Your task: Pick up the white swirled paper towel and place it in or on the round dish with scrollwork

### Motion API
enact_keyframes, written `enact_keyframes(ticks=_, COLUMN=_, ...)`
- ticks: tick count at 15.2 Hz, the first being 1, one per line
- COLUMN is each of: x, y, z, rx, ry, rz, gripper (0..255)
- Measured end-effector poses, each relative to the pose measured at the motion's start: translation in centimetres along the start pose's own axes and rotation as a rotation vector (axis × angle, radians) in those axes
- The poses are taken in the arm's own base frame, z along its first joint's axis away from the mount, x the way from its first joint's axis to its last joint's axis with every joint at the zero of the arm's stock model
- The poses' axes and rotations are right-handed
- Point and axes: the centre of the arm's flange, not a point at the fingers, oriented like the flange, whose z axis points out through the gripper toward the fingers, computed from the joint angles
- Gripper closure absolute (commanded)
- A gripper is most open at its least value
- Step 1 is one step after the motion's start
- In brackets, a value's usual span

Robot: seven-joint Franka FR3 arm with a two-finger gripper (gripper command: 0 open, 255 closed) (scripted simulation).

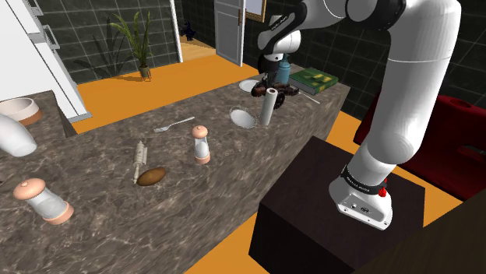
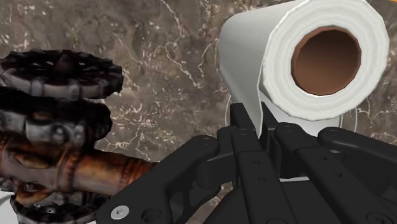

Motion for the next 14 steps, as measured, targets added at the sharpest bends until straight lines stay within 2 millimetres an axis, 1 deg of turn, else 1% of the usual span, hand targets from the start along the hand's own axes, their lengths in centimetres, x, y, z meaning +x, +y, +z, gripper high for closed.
enact_keyframes(ticks=14, x=0.1, y=-0.2, z=-7.4, rx=0.000, ry=0.000, rz=0.000, gripper=255)
